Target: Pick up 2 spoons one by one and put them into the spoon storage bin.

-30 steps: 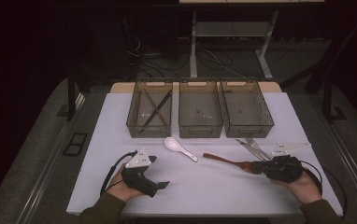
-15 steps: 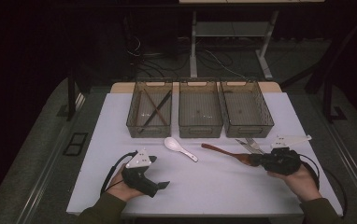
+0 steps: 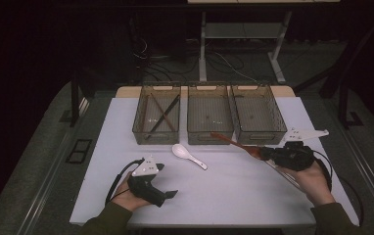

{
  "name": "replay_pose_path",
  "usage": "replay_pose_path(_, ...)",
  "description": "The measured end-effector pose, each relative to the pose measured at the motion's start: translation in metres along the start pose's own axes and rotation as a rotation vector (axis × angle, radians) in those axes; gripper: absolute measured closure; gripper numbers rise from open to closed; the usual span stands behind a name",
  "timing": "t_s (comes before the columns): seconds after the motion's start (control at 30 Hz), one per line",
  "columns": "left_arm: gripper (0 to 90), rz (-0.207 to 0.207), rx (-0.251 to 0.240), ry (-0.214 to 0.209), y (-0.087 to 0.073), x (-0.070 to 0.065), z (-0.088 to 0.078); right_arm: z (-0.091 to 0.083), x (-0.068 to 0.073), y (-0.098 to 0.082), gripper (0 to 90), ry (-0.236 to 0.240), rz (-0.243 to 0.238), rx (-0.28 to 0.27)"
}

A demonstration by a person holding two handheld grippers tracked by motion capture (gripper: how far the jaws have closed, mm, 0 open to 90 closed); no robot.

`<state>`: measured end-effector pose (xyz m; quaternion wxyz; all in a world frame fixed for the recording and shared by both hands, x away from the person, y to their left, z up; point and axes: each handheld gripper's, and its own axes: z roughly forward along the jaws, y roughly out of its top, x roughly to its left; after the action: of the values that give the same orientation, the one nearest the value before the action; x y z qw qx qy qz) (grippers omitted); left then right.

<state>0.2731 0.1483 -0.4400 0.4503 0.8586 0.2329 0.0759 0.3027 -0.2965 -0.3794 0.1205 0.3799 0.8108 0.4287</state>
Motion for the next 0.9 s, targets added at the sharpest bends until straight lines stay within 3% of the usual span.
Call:
replay_pose_path(0.53, 0.0, 0.002, -0.001, -0.003, 0.0, 0.001, 0.0, 0.027, 0.0, 0.032, 83.8, -0.076, 0.008, -0.023)
replay_pose_path(0.6, 0.0, -0.022, -0.018, -0.002, 0.0, -0.001, 0.001, 0.031, 0.0, 0.037, 83.9, -0.084, 0.009, -0.026)
replay_pose_path(0.7, 0.0, -0.021, -0.016, -0.005, 0.0, 0.0, 0.001, 0.038, 0.0, 0.044, 83.9, -0.098, 0.006, -0.032)
replay_pose_path(0.9, 0.0, -0.026, -0.018, -0.008, 0.0, 0.0, 0.001, 0.05, -0.003, 0.059, 83.9, -0.123, 0.037, -0.056)
